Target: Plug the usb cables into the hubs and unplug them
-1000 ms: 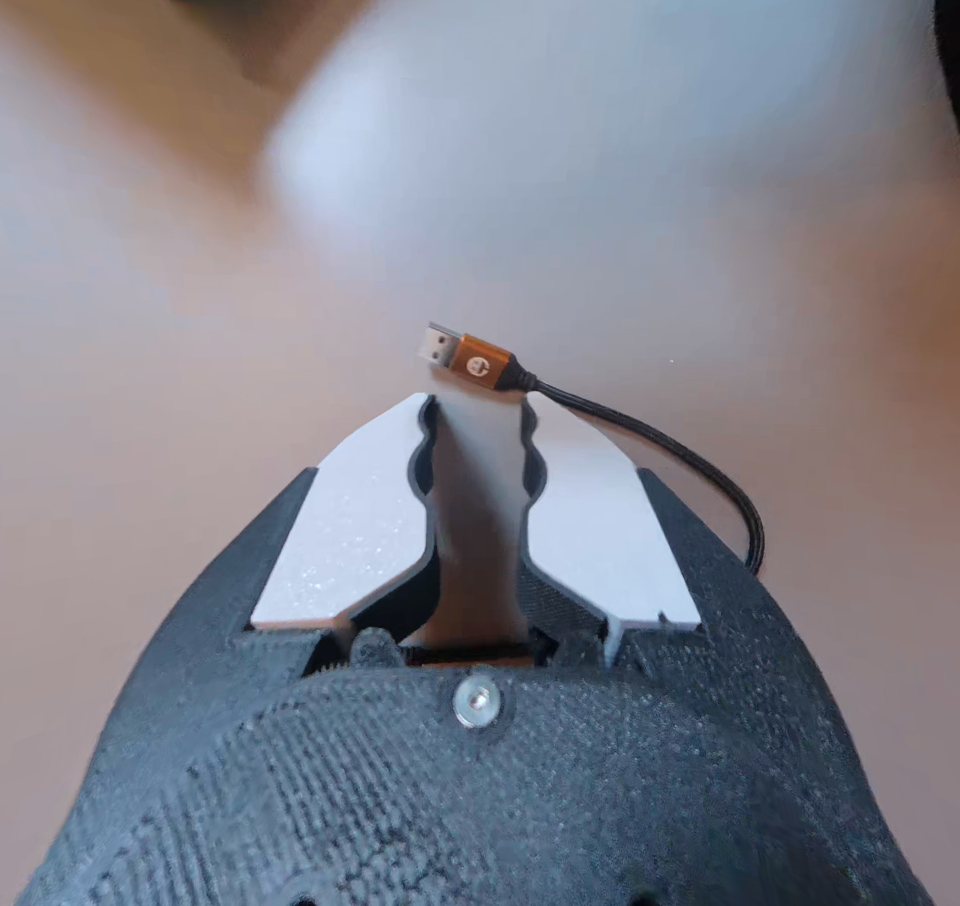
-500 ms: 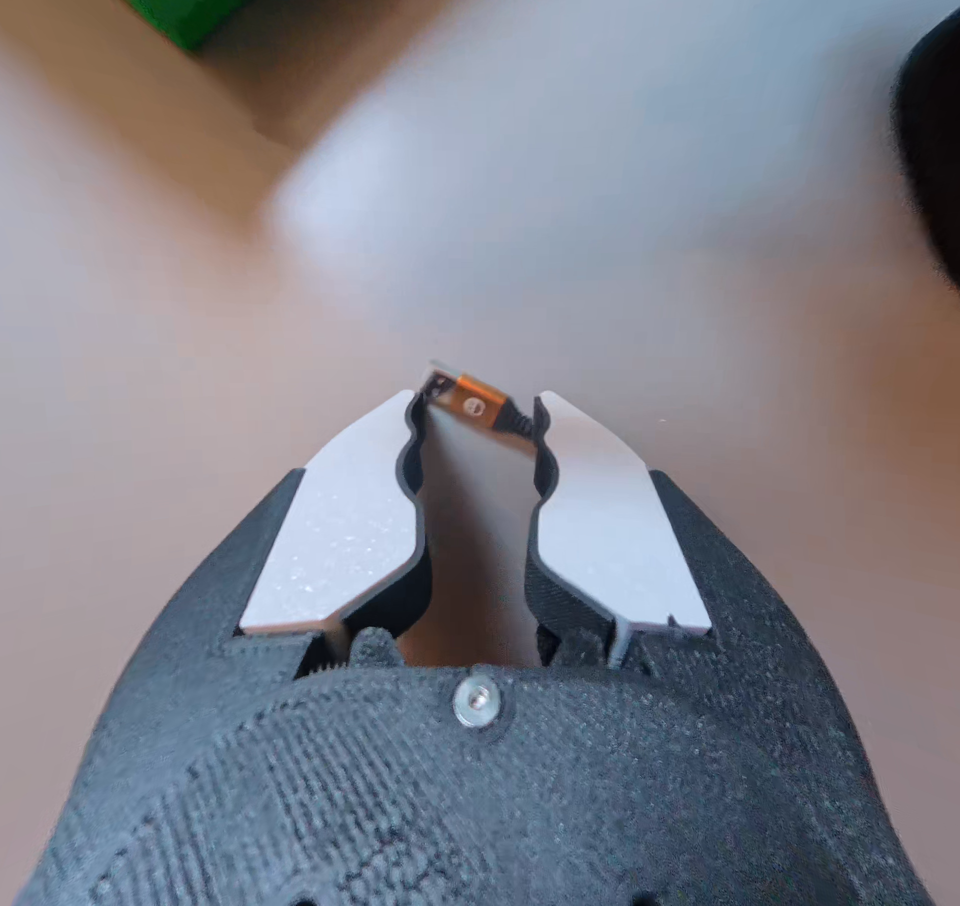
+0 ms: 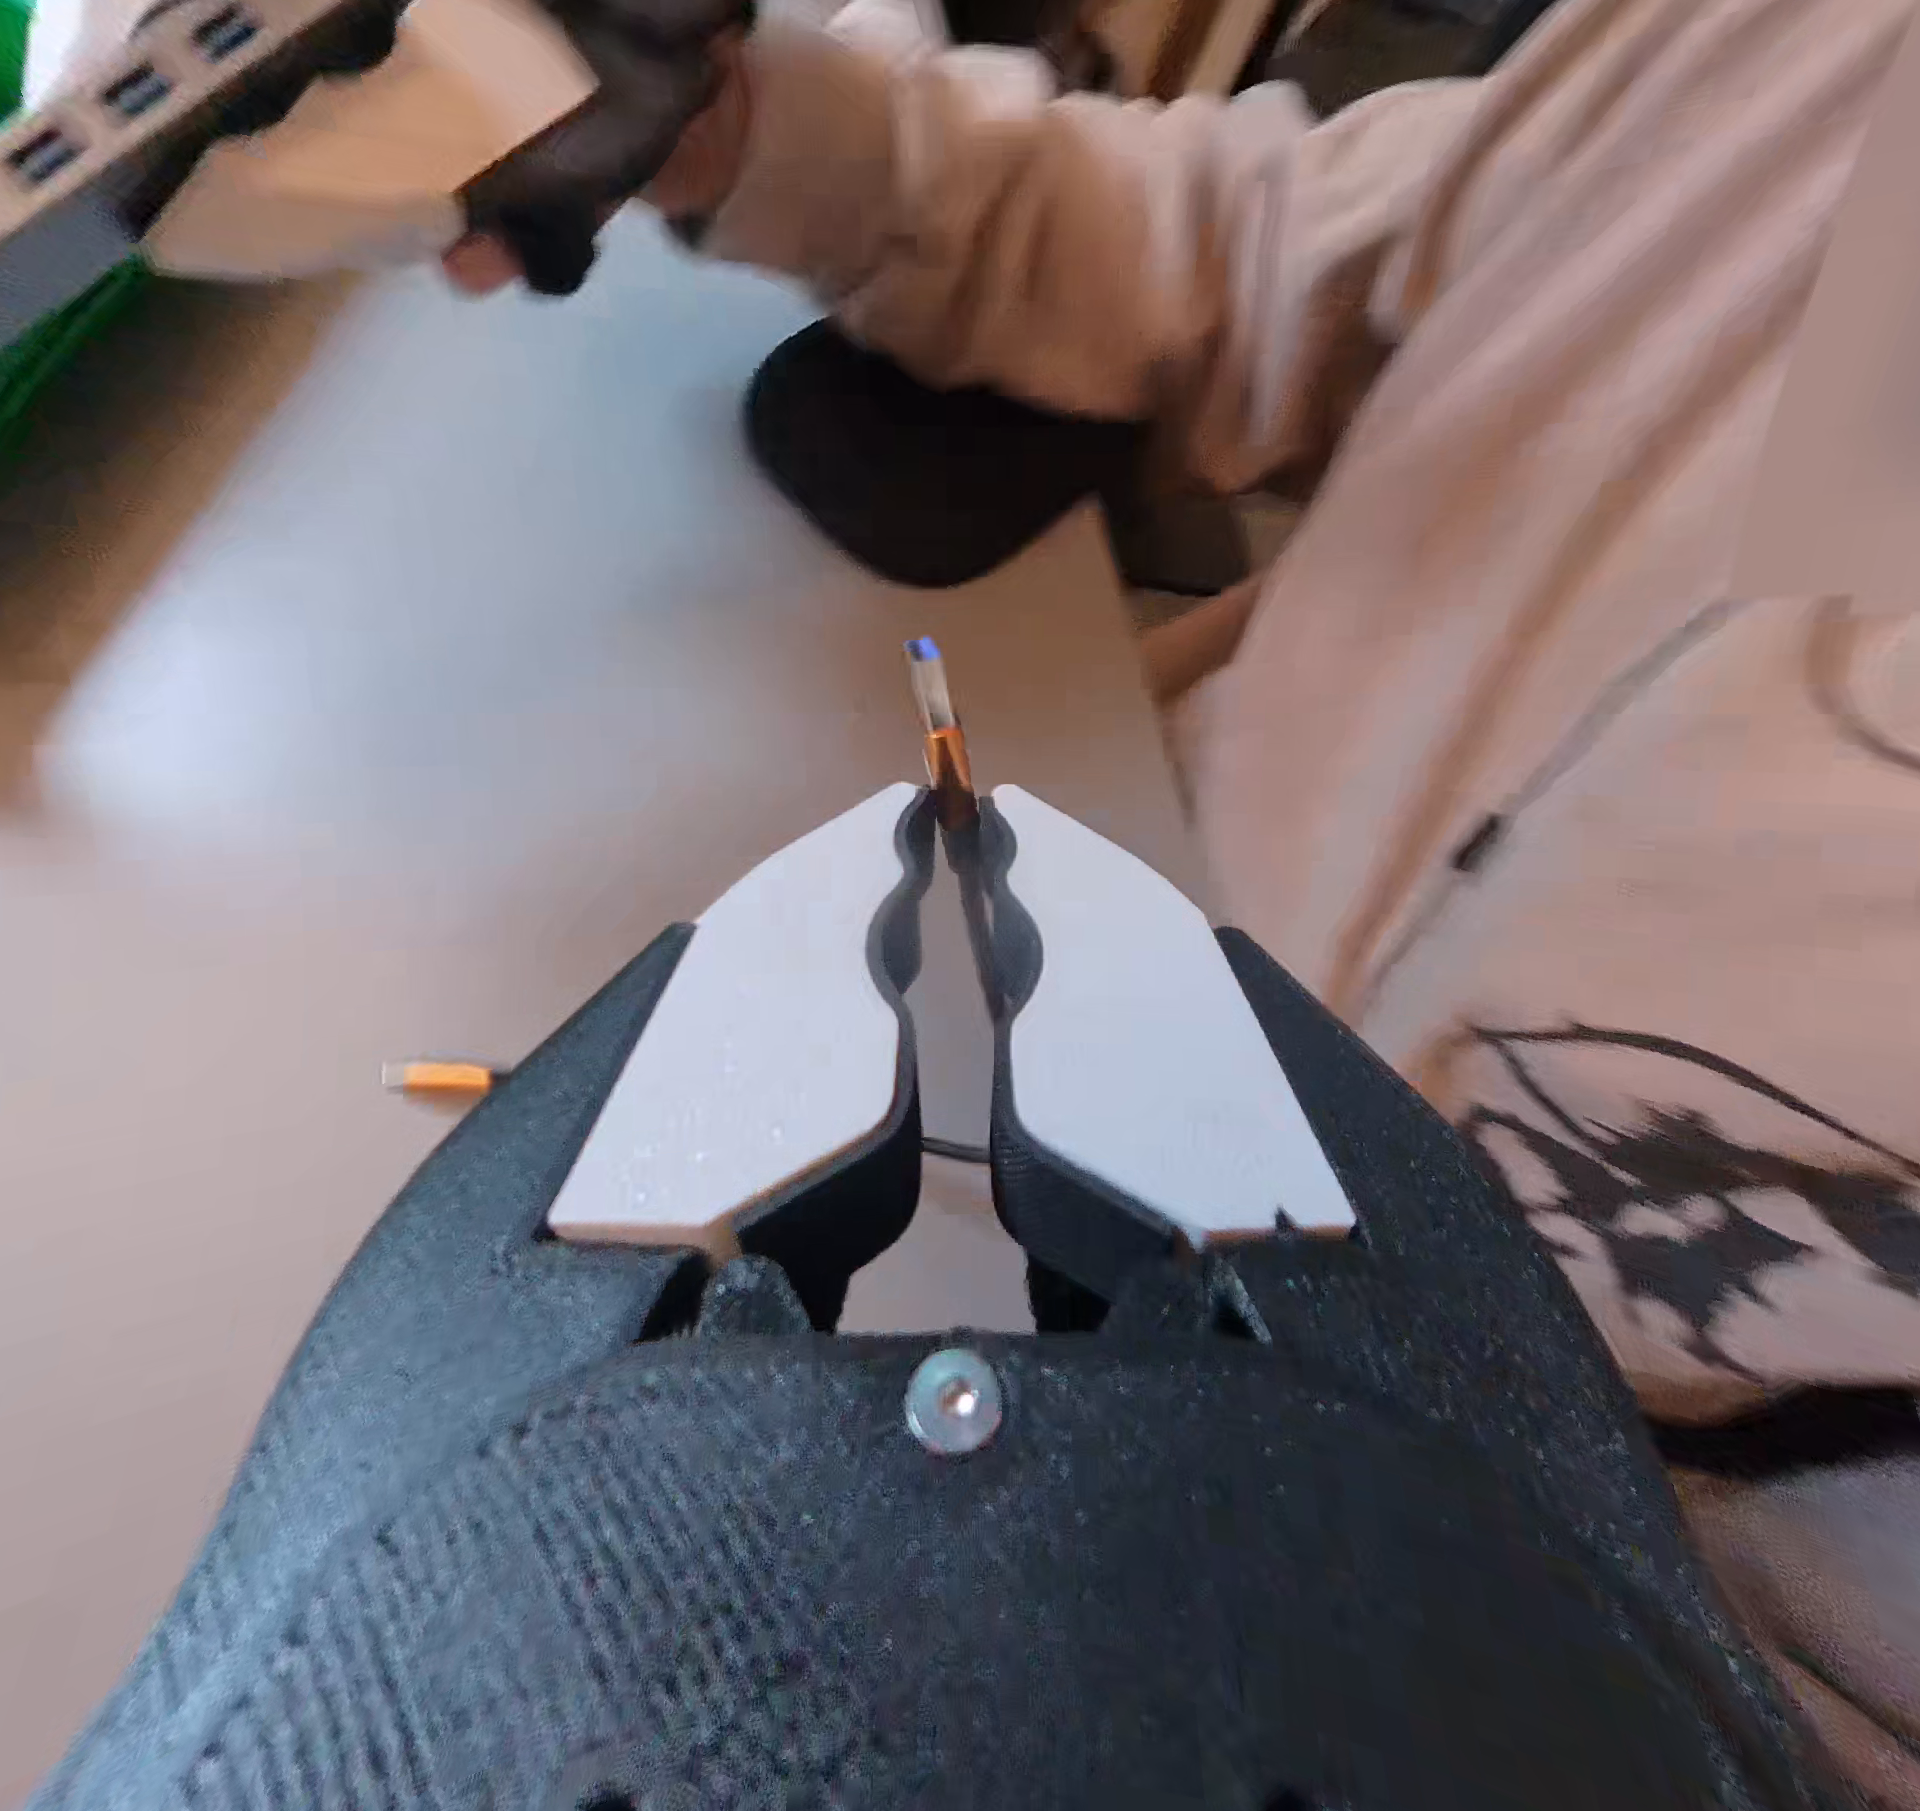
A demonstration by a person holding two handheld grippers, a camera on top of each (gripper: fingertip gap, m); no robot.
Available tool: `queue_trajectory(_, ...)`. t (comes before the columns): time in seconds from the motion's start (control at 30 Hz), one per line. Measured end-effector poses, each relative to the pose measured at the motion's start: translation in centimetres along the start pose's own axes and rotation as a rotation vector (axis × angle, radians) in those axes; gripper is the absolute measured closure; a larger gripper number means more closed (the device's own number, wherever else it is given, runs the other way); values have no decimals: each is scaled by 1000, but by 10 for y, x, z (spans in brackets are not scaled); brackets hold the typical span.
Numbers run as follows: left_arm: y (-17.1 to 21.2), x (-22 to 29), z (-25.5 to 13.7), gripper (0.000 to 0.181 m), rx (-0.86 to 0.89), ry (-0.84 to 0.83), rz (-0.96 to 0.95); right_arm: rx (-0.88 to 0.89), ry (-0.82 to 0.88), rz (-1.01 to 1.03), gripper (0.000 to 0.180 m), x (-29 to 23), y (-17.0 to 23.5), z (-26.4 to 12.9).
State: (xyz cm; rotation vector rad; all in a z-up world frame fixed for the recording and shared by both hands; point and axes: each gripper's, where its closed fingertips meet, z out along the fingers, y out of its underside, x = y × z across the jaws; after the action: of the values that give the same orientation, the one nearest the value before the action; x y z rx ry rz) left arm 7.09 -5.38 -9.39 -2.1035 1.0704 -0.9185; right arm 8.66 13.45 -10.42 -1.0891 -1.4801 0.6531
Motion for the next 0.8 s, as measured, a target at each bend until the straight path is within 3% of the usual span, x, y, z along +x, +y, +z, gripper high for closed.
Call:
queue_trajectory(0.13, -15, 36, -37, 173, 24, 49, 66, 17, -12, 19, 169, -4, -5, 1)
queue_trajectory(0.27, -13, 26, -62, 173, 40, 140, 13, 19, -20, 27, 168, -7, -6, 3)
queue_trajectory(0.4, 39, -31, -45, 173, -151, 182, -141, 11, -28, 30, 168, -9, -3, 6)
queue_trajectory(0.57, 94, -93, 3, 171, -335, 82, -207, 1, -28, -8, 168, -13, 0, 8)
queue_trajectory(0.7, 87, -117, 16, 167, -299, -51, -129, 6, -52, -6, 168, -19, 3, 12)
queue_trajectory(0.8, 70, -139, 11, 152, -221, -236, -39, 11, -81, -5, 169, -26, 4, 14)
